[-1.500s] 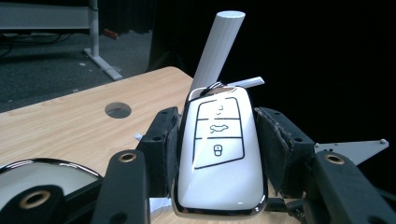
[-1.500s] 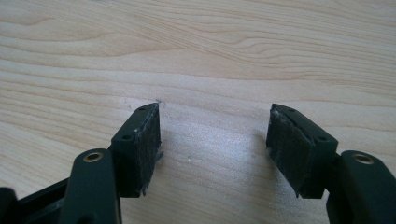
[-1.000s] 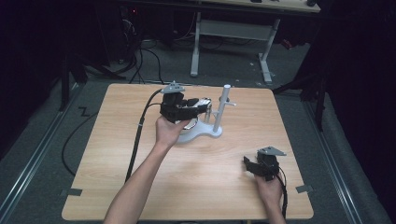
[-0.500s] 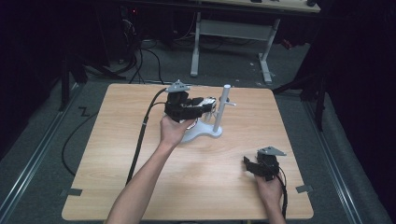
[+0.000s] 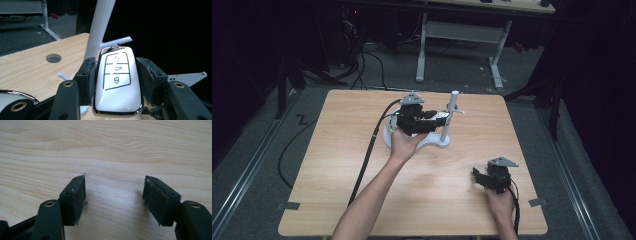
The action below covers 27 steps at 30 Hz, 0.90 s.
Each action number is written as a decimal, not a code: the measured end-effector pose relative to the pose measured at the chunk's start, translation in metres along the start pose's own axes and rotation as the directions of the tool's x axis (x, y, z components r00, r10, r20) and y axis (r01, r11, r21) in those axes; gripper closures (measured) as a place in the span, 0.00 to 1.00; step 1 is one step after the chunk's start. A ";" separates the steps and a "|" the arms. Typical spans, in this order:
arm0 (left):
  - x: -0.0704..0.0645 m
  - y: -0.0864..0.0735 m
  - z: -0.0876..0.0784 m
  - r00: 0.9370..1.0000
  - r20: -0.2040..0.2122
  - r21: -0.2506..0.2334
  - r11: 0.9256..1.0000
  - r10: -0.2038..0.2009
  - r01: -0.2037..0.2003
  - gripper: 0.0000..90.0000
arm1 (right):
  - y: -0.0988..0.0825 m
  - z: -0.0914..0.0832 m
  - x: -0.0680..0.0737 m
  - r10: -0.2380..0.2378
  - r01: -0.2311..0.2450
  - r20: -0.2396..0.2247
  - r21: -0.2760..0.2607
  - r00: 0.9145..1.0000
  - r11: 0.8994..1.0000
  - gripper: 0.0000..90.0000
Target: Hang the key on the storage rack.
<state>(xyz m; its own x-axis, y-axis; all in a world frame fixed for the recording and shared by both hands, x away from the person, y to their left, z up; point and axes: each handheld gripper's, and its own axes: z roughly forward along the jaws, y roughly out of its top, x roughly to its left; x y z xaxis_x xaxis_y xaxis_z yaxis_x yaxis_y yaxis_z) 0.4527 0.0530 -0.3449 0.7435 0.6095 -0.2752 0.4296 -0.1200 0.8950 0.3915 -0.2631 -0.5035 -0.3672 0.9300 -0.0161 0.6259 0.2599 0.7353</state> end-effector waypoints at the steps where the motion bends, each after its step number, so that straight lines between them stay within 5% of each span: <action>1: 0.000 -0.002 0.000 1.000 0.001 0.001 1.000 0.000 0.000 0.56 | 0.000 0.000 0.000 0.000 0.000 0.000 0.000 1.000 1.000 0.39; 27: 0.003 -0.064 0.015 0.999 -0.045 0.092 0.996 0.013 -0.009 0.56 | 0.000 0.000 0.000 -0.002 0.002 0.001 0.001 1.000 1.000 0.39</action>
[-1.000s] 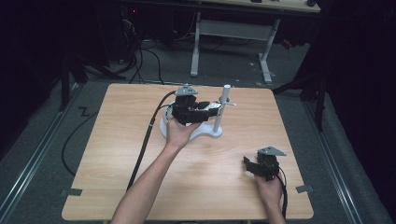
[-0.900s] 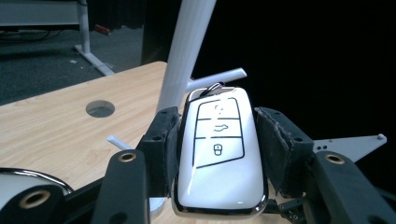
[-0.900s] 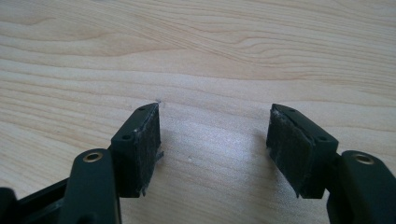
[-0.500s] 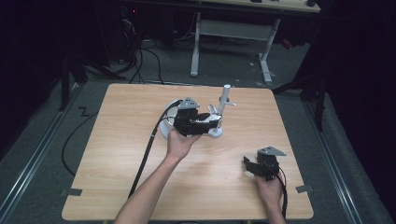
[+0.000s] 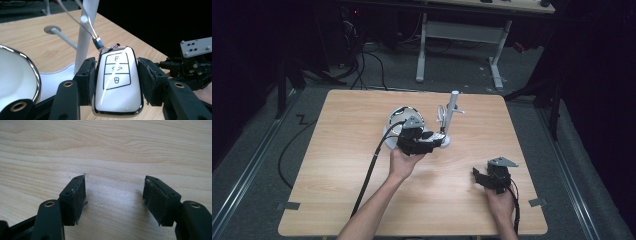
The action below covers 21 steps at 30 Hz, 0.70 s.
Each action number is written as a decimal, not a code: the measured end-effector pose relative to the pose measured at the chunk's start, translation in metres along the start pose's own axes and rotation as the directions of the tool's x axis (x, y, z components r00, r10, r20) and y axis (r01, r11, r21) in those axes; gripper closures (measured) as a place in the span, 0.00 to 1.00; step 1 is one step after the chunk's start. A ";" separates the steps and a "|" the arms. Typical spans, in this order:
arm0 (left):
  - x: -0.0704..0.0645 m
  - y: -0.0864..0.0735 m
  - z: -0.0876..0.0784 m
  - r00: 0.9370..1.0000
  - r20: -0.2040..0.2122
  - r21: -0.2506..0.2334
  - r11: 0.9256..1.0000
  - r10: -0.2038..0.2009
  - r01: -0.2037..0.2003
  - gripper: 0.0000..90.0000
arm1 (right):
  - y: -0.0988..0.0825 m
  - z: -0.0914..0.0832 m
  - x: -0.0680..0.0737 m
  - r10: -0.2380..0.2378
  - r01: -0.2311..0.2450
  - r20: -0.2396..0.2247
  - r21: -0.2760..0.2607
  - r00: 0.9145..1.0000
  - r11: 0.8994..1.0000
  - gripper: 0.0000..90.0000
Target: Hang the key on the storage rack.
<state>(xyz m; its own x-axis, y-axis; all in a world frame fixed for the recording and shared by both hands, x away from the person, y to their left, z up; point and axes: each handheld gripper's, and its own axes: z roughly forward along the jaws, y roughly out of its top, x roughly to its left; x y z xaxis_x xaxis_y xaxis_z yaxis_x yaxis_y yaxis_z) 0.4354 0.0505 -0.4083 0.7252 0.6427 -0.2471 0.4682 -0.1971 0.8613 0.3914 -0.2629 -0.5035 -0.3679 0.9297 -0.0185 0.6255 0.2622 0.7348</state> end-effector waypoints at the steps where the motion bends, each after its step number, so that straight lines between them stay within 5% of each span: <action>1: 0.000 -0.001 0.001 1.000 -0.003 0.004 1.000 -0.001 0.001 0.56 | 0.000 0.000 0.000 0.000 0.000 0.000 0.000 1.000 1.000 0.39; 21: 0.011 -0.020 0.021 0.997 -0.074 0.066 0.998 -0.008 0.013 0.56 | 0.000 0.000 0.000 0.000 0.000 0.000 0.000 1.000 1.000 0.39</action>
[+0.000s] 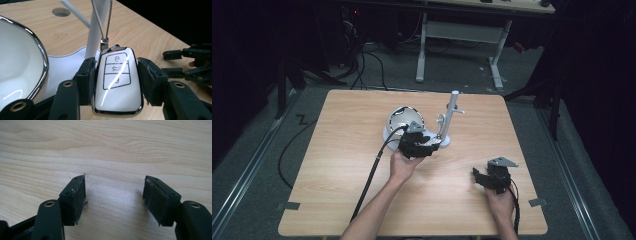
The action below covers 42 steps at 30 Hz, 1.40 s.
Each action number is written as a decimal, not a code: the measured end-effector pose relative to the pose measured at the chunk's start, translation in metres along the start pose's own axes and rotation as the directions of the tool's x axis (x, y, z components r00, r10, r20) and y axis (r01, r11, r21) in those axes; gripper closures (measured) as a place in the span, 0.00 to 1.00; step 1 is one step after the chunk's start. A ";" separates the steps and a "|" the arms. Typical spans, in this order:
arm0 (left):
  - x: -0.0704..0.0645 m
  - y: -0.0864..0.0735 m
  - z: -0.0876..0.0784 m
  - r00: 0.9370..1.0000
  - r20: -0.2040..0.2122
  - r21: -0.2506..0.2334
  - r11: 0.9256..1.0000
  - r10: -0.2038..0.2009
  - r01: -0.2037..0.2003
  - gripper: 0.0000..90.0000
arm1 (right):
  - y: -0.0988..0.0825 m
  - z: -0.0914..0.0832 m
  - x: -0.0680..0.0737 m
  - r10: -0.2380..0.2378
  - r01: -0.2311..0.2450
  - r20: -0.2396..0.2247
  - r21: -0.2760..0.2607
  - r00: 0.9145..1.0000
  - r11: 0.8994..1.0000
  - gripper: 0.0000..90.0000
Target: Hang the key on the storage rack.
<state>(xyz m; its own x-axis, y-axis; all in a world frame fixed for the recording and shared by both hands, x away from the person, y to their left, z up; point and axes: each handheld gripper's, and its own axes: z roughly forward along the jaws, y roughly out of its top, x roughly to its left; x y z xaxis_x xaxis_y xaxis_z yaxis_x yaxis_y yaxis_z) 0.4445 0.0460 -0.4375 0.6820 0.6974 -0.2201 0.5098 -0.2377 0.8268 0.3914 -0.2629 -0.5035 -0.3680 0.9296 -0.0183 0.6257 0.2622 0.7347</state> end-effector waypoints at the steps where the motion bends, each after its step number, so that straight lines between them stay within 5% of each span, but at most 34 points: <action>1: 0.000 -0.001 0.001 1.000 -0.006 0.003 1.000 0.002 -0.002 0.56 | 0.000 0.000 0.000 0.000 0.000 0.000 0.000 1.000 1.000 0.39; 23: 0.005 -0.028 0.018 0.993 -0.112 0.094 0.995 0.029 -0.019 0.55 | 0.000 0.000 0.000 -0.002 0.002 0.000 0.000 1.000 1.000 0.39; 42: 0.008 -0.035 0.017 0.992 -0.124 0.099 0.995 0.006 0.006 0.48 | 0.000 0.000 0.000 -0.002 0.002 -0.001 0.000 1.000 1.000 0.39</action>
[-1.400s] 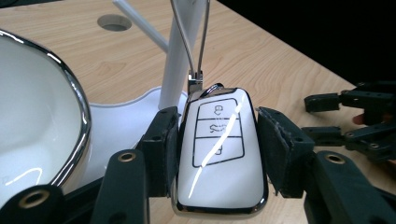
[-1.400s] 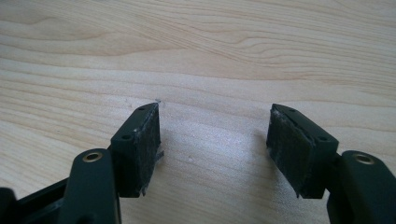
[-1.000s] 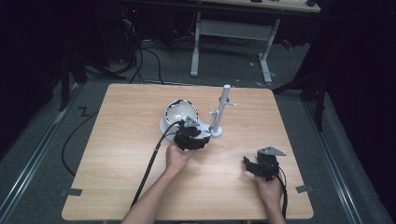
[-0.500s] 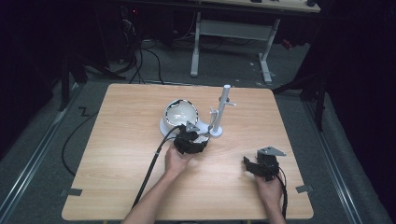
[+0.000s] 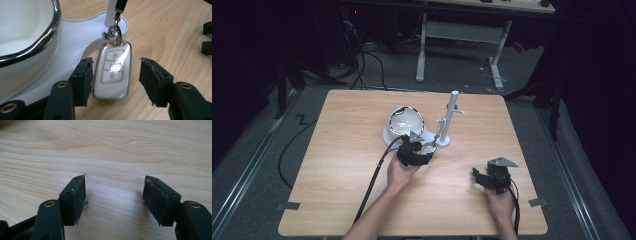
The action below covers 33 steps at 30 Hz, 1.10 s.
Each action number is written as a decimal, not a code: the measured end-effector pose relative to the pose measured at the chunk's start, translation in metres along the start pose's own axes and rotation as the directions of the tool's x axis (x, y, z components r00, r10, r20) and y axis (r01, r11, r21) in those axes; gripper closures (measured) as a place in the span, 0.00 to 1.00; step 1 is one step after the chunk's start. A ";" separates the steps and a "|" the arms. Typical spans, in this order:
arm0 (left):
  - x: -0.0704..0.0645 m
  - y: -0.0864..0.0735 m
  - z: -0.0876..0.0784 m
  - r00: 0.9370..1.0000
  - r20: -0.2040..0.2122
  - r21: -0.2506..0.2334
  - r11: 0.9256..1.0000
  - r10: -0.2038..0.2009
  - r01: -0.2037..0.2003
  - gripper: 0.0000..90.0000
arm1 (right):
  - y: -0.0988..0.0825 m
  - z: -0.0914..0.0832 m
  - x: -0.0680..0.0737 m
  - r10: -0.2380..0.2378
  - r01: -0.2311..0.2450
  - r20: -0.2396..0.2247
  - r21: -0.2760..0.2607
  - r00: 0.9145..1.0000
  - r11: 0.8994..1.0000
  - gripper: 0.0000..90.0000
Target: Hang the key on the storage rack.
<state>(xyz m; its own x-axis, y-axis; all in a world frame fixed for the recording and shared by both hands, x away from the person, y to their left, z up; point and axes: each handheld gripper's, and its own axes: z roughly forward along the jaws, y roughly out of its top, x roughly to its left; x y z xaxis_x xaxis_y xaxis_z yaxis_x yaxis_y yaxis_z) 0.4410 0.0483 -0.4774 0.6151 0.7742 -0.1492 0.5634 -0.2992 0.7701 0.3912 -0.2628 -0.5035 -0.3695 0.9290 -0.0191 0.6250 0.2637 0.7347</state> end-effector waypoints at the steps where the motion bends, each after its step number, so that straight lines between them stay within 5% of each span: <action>1: 0.000 0.000 -0.001 1.000 -0.001 -0.002 1.000 0.001 -0.001 0.47 | 0.000 0.000 0.000 0.000 0.000 0.000 0.000 1.000 1.000 0.39; 14: -0.001 -0.004 -0.021 1.000 0.008 -0.037 0.999 0.001 -0.001 0.43 | 0.000 0.000 0.000 0.000 0.000 0.000 0.000 1.000 1.000 0.39; 33: 0.013 -0.027 -0.058 0.999 -0.035 -0.092 0.995 -0.036 0.033 0.43 | 0.000 0.000 0.000 0.000 0.000 0.000 0.000 1.000 1.000 0.39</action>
<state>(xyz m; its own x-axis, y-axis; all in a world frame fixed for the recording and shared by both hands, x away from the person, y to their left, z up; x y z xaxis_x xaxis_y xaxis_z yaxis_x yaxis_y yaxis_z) 0.4015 0.0990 -0.4641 0.5749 0.8033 -0.1552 0.5304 -0.2215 0.8183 0.3912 -0.2628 -0.5035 -0.3694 0.9291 -0.0193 0.6249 0.2637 0.7348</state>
